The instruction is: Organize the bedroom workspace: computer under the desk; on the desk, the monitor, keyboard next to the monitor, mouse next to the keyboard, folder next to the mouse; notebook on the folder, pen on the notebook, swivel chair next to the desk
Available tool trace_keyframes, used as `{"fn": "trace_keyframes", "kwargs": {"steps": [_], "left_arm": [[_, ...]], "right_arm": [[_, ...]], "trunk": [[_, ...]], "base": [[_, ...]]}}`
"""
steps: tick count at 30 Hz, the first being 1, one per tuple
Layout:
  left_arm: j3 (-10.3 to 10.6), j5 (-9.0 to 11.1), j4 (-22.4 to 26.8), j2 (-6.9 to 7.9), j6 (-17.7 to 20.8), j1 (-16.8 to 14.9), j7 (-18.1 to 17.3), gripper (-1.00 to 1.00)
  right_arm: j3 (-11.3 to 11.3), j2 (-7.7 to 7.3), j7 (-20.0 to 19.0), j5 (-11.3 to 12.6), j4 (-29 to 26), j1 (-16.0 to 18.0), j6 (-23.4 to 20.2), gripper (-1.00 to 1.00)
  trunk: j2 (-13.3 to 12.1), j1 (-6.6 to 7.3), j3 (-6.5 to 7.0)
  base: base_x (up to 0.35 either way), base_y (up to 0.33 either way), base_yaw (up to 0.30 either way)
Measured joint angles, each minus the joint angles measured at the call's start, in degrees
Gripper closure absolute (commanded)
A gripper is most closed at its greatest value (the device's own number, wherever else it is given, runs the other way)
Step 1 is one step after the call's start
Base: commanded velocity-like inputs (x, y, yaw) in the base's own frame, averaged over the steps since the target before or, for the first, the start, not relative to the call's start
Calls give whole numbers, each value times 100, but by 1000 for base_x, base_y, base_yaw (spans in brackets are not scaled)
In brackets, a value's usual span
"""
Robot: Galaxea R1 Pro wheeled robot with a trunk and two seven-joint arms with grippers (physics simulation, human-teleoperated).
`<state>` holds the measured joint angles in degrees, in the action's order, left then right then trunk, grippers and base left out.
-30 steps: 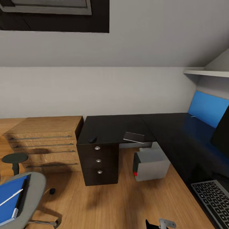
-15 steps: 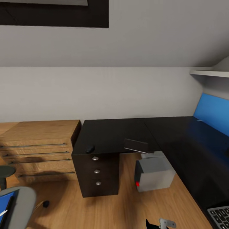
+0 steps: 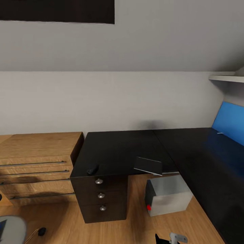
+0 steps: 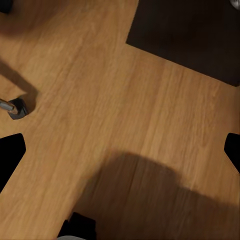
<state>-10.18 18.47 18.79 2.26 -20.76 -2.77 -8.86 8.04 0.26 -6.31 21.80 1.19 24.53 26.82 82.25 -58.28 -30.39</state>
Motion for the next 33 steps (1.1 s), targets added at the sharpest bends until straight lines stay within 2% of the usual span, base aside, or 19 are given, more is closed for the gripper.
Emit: {"fn": "trace_keyframes", "kwargs": {"steps": [12,19,27,33], "left_arm": [[-3,-1,7,2,-48,0,0,-100],[-4,7,7,17,-28,0,0,-100],[-4,9,4,20,7,0,0,-100],[-1,7,-88,20,22,1,1,-100]], "right_arm": [[-3,-3,0,0,-2,1,0,-100],[-7,-6,1,8,-7,-2,8,-100],[-1,7,9,21,-8,1,16,-100],[-5,3,14,26,-5,0,316,-100]], "trunk": [[0,-2,0],[-280,151,125],[-601,327,269],[-841,459,377]], "base": [[27,0,0],[1,0,14],[0,0,152],[0,0,193]]}}
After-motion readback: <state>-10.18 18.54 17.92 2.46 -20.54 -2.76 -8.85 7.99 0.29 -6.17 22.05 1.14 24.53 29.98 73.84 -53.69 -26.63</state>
